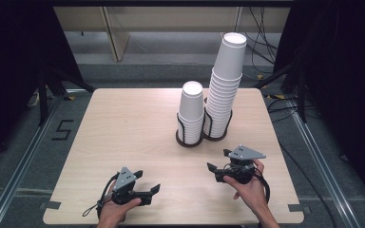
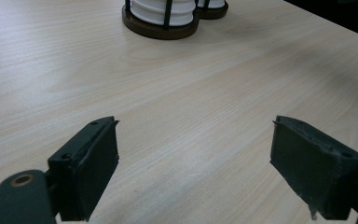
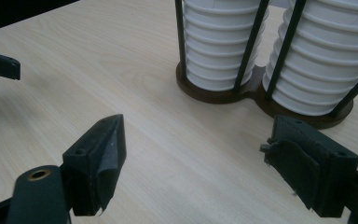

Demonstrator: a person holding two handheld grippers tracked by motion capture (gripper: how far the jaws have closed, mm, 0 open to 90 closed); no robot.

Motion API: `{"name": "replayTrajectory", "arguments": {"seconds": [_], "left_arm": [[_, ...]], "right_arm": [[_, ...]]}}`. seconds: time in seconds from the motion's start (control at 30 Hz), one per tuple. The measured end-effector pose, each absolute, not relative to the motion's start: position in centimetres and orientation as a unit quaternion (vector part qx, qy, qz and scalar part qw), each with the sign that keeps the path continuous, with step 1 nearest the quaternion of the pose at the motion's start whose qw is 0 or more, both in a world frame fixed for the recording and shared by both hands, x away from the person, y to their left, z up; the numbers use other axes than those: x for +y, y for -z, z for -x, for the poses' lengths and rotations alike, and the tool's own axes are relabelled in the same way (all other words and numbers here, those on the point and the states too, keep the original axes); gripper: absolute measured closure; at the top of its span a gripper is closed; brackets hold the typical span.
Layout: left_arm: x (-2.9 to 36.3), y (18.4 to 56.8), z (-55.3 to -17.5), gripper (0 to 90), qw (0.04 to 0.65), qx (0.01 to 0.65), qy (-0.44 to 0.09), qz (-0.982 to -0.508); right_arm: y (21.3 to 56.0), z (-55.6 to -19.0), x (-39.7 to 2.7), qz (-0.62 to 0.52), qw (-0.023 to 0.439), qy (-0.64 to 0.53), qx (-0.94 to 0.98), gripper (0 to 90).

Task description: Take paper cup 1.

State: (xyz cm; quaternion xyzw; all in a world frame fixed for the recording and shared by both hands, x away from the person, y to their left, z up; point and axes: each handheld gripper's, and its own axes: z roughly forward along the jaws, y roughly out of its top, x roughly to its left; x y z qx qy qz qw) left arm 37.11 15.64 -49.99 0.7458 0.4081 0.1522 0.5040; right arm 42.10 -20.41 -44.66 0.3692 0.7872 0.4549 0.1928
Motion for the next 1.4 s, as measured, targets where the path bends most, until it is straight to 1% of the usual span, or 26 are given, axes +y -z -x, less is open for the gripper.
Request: {"name": "replayTrajectory", "arguments": {"seconds": [0.03, 0.17, 0.23, 0.27, 0.3, 0.47, 0.53, 0.63, 0.67, 0.73, 0.8, 1.03, 1.13, 1.27, 1.4], "left_arm": [[15.6, 50.0, -37.1, 14.7, 0.504, 0.408, -0.152, -0.746], [15.7, 50.0, -37.1, 14.7, 0.501, 0.407, -0.153, -0.749], [15.7, 50.0, -37.1, 14.7, 0.501, 0.407, -0.153, -0.749], [15.7, 50.0, -37.1, 14.7, 0.501, 0.407, -0.153, -0.749], [15.7, 50.0, -37.1, 14.7, 0.501, 0.407, -0.152, -0.748], [15.8, 49.9, -37.1, 14.7, 0.498, 0.411, -0.154, -0.748], [15.8, 50.0, -37.2, 14.7, 0.502, 0.411, -0.152, -0.746], [15.8, 49.9, -37.1, 14.7, 0.501, 0.413, -0.153, -0.745], [15.8, 49.9, -37.1, 14.7, 0.501, 0.413, -0.153, -0.745], [15.8, 49.9, -37.1, 14.7, 0.501, 0.413, -0.153, -0.745], [15.8, 50.0, -37.1, 14.7, 0.501, 0.413, -0.153, -0.745], [15.8, 50.0, -37.1, 14.7, 0.503, 0.411, -0.151, -0.745], [15.8, 50.0, -37.2, 14.7, 0.503, 0.410, -0.150, -0.746], [15.8, 50.0, -37.1, 14.7, 0.501, 0.414, -0.152, -0.745], [15.9, 50.0, -37.1, 14.7, 0.499, 0.415, -0.153, -0.745]], "right_arm": [[44.6, -42.1, -20.3, -0.376, 0.184, -0.456, 0.786, 20.2], [44.2, -42.2, -20.0, -0.381, 0.182, -0.460, 0.781, 20.3], [44.0, -42.3, -19.9, -0.377, 0.185, -0.458, 0.783, 20.3], [43.9, -42.5, -20.0, -0.367, 0.193, -0.459, 0.786, 20.3], [43.8, -42.4, -19.9, -0.377, 0.186, -0.460, 0.782, 20.4], [43.5, -42.8, -20.0, -0.369, 0.196, -0.460, 0.784, 20.3], [43.4, -42.9, -19.9, -0.370, 0.187, -0.466, 0.781, 19.6], [43.0, -43.0, -19.8, -0.367, 0.190, -0.457, 0.788, 19.1], [42.9, -43.2, -19.7, -0.361, 0.184, -0.464, 0.788, 18.7], [42.6, -43.3, -19.6, -0.365, 0.196, -0.458, 0.787, 17.4], [42.2, -43.6, -19.5, -0.364, 0.191, -0.462, 0.786, 17.2], [41.0, -44.4, -19.0, -0.362, 0.202, -0.464, 0.783, 17.0], [40.7, -44.7, -18.4, -0.369, 0.196, -0.470, 0.777, 17.0], [40.1, -45.3, -17.7, -0.353, 0.207, -0.474, 0.780, 17.1], [39.7, -45.7, -16.8, -0.359, 0.207, -0.472, 0.778, 17.1]]}}
